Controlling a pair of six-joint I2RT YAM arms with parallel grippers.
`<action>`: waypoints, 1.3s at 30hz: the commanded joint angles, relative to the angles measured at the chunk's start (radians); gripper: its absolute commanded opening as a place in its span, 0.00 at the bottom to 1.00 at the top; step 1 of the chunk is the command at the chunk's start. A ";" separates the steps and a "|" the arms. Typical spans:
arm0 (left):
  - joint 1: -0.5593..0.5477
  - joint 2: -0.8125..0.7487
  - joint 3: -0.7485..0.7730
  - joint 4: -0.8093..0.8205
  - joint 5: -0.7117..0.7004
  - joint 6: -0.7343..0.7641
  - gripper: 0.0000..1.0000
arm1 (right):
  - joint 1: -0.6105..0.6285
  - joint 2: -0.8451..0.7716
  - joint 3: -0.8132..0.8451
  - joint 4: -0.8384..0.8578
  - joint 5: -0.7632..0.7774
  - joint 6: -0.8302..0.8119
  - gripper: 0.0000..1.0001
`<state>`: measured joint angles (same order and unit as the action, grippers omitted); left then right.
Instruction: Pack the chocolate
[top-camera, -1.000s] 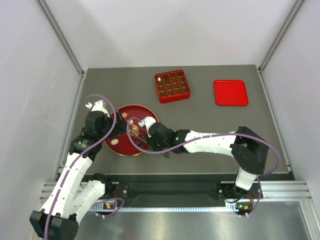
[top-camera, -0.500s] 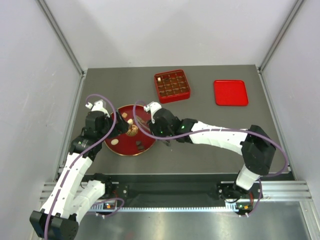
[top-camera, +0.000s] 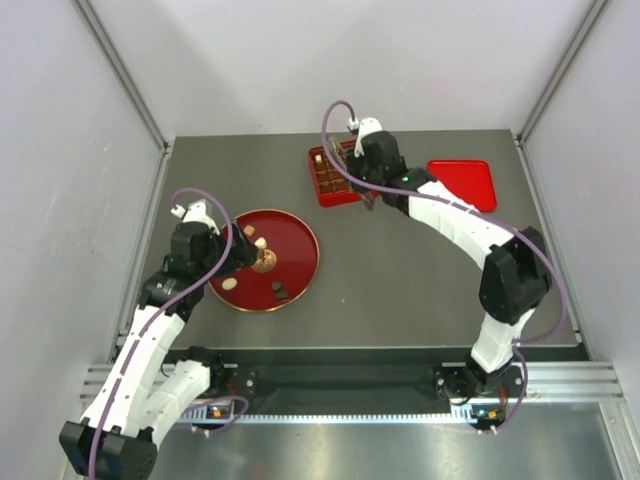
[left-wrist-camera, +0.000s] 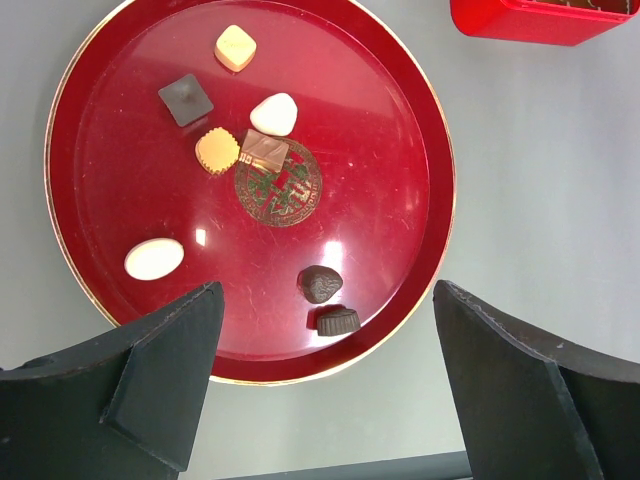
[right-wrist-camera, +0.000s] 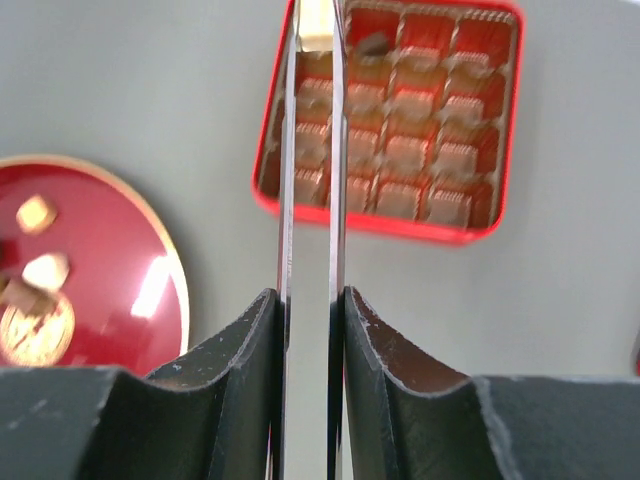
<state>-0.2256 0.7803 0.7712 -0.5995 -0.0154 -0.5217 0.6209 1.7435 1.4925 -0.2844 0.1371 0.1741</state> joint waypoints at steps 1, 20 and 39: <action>-0.006 -0.016 -0.010 0.024 0.006 0.003 0.91 | -0.038 0.071 0.107 0.007 -0.013 -0.042 0.25; -0.006 -0.009 -0.009 0.026 0.005 0.005 0.91 | -0.148 0.286 0.250 0.028 -0.059 -0.044 0.27; -0.008 -0.007 -0.007 0.026 0.002 0.005 0.91 | -0.178 0.372 0.324 0.019 -0.060 -0.073 0.31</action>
<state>-0.2298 0.7807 0.7696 -0.5991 -0.0158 -0.5217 0.4599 2.1223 1.7729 -0.3004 0.0780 0.1215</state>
